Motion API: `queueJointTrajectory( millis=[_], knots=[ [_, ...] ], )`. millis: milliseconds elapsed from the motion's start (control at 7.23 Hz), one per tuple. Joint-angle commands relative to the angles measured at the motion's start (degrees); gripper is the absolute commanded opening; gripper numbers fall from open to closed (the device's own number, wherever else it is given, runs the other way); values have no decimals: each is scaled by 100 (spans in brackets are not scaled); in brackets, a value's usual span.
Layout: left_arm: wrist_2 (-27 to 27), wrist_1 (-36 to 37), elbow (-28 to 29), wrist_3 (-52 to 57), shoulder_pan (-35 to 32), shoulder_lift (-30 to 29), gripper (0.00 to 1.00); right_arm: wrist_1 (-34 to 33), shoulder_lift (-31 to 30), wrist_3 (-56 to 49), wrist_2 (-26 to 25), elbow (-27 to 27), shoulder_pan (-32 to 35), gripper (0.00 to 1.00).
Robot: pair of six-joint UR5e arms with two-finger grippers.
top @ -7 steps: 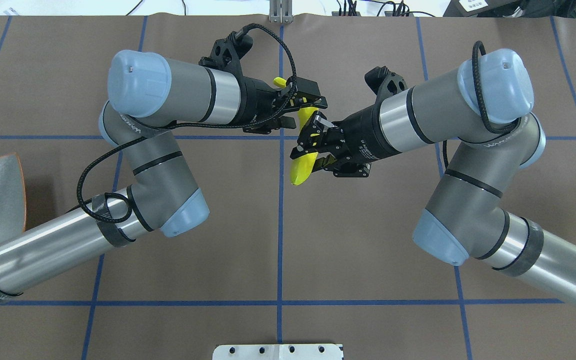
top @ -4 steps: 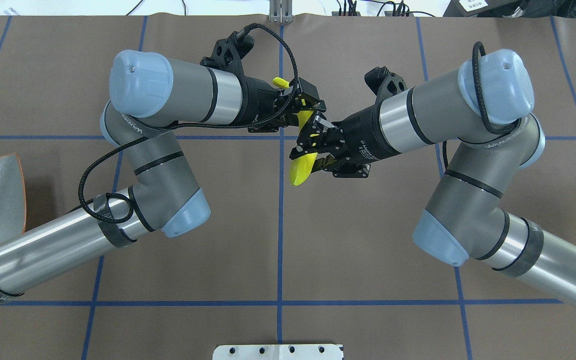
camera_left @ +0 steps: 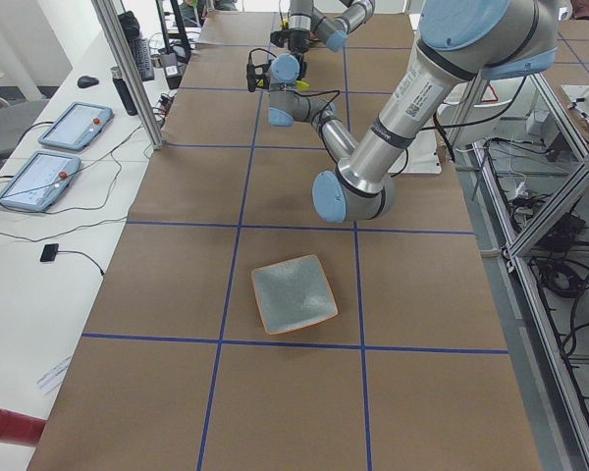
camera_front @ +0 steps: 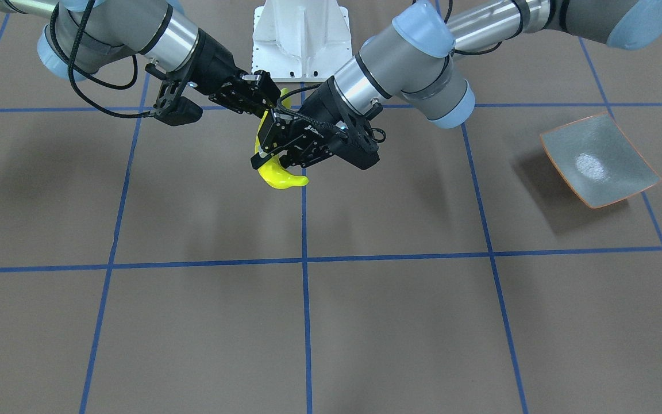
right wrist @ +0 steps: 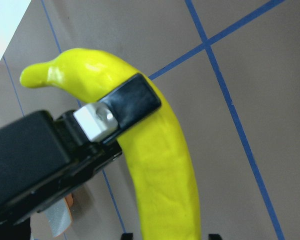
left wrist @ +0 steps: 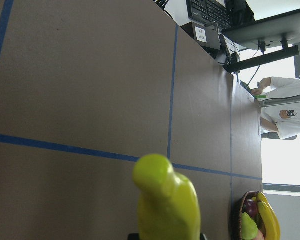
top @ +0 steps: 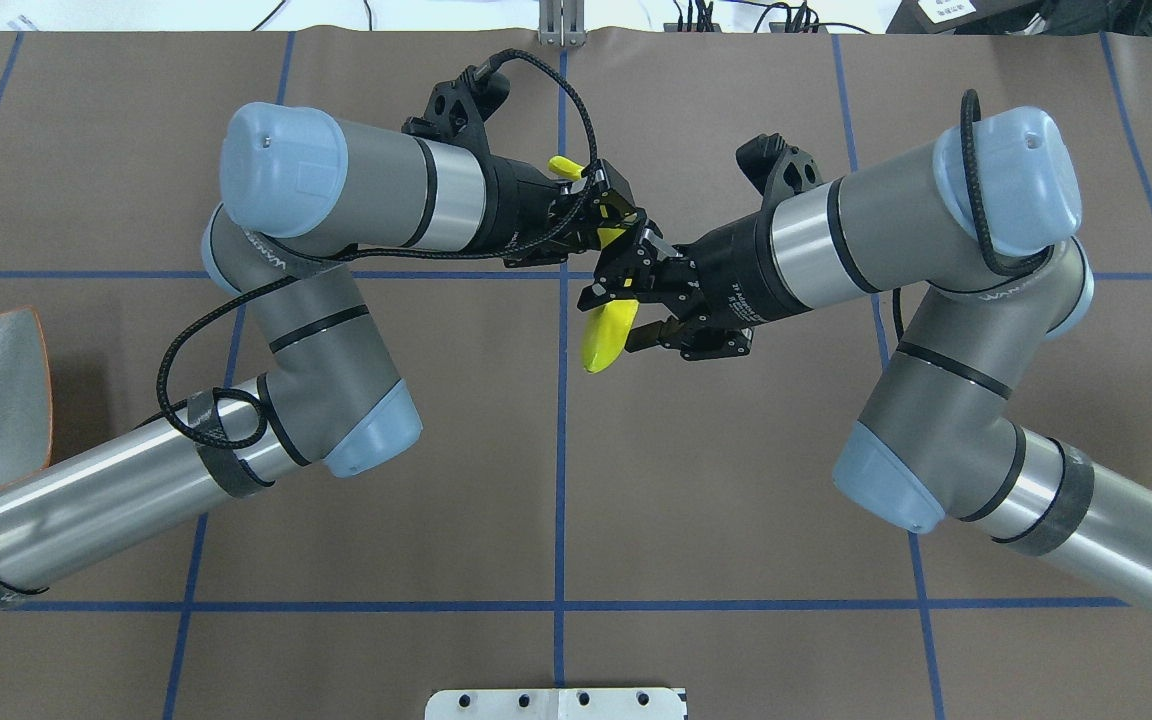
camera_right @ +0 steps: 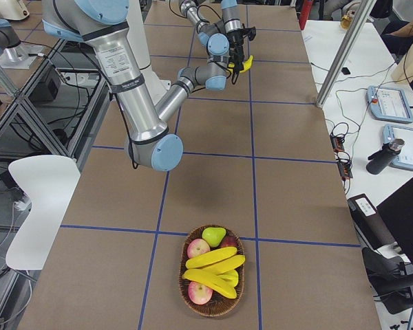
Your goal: Transfer all bananas from basket to plate
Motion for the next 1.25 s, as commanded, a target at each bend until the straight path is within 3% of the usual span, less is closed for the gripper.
queueJointTrajectory(
  millis=[0,415,692,968,1107],
  knots=[
    [-9,18,-17,6,-16,74,0,453,-356,-3,10,27,47,100],
    [-340,53,-1042,76,-260,1450,0,552,-875,-99,-25,0,328,100],
    [-1008,62,-1089,494,-1023,2415,0,534,-1358,-554,-278,9,548,100],
    [-1825,219,-1089,1627,-2007,3252,0,534,-1851,-1379,-700,-8,688,100],
    [-1898,386,-1133,2406,-2316,3813,0,534,-1914,-1505,-728,-8,785,100]
  ],
)
